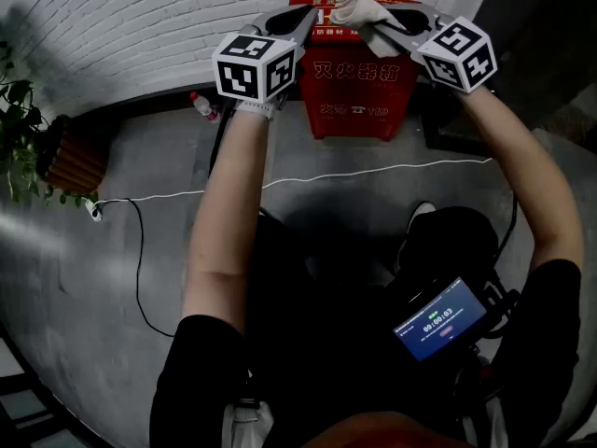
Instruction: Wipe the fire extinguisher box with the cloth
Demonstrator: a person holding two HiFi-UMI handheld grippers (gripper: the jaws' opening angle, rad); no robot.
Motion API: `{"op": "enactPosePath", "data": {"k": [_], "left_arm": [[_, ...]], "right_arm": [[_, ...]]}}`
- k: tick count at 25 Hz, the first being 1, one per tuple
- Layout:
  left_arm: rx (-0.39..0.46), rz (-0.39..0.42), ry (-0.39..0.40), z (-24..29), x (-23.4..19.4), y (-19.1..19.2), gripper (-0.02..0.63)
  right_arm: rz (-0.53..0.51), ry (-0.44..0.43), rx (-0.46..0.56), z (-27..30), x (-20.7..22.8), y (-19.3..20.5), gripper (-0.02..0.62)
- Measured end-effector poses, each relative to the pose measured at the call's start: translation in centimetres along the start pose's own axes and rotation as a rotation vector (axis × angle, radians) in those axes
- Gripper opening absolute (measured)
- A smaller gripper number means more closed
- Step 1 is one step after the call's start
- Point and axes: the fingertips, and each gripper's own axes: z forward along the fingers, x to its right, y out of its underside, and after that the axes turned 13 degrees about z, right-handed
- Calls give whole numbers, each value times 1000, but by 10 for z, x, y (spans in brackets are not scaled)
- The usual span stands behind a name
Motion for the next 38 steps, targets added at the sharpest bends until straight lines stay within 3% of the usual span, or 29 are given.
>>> {"op": "enactPosePath", "data": {"k": [3, 9, 16, 22, 27, 32, 38], "left_arm": [[6, -45, -32, 19, -30, 6, 3], [-72, -39, -82, 49, -77, 45, 3], [-166, -17, -87, 75, -112, 96, 3], [-169, -91, -100, 84, -149, 122, 3], [-191, -155, -96, 91, -156, 136, 3], [-283, -94, -72, 95, -147, 151, 3], [-336, -27, -18, 106, -121, 154, 3]], "right_arm": [[-78, 37, -52, 32, 33, -4, 91], [-261, 105, -134, 100, 80, -8, 91], [-391, 107, -211, 173, 98, 4, 91], [-515, 131, -264, 225, 110, 6, 91], [-569, 54, -358, 255, 100, 39, 91], [-565, -56, -469, 259, 82, 72, 88], [-519, -71, -502, 245, 84, 78, 87]]}}
